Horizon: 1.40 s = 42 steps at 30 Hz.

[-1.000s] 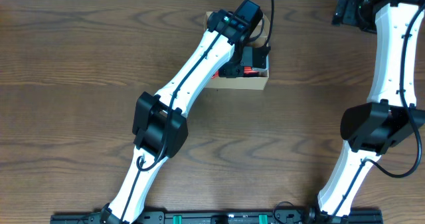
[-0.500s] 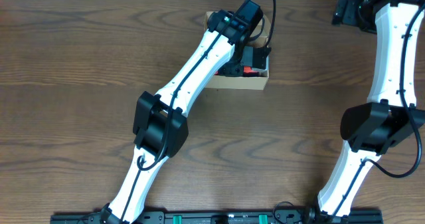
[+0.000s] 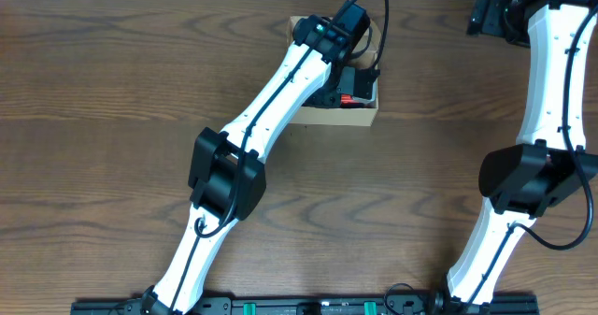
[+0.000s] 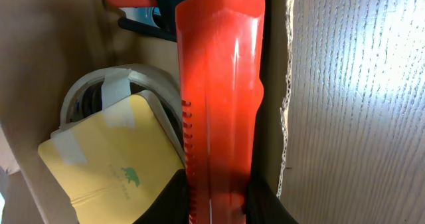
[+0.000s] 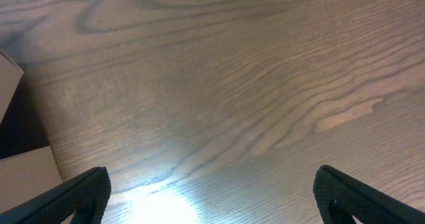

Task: Pack container
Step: 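Lower the box cutter into the box's right side, then open the left gripper and withdraw it to the back left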

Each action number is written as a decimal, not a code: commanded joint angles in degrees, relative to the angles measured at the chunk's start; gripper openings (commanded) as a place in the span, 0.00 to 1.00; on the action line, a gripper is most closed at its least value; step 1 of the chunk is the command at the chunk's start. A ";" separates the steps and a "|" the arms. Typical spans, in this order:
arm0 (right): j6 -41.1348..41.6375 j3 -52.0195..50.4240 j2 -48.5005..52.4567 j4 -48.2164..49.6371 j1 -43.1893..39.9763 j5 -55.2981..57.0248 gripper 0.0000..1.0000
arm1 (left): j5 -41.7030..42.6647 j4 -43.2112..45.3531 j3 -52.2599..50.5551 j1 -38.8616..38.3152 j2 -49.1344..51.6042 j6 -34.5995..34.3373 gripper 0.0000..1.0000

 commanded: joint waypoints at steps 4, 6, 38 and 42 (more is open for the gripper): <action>0.20 -0.15 -1.18 -0.09 -0.46 0.17 0.99 | 3.93 -0.24 0.68 -0.44 1.03 0.96 0.06; 0.20 -0.15 -1.18 -0.09 -0.46 0.17 0.99 | 4.37 -0.22 0.68 -0.79 1.03 0.94 0.06; 0.20 -0.15 -1.18 -0.09 -0.46 0.17 0.99 | 1.86 5.20 0.87 -1.03 -4.68 -13.00 0.63; 0.20 -0.15 -1.18 -0.09 -0.46 0.17 0.99 | -4.35 5.95 0.87 -0.55 -9.99 -21.55 0.70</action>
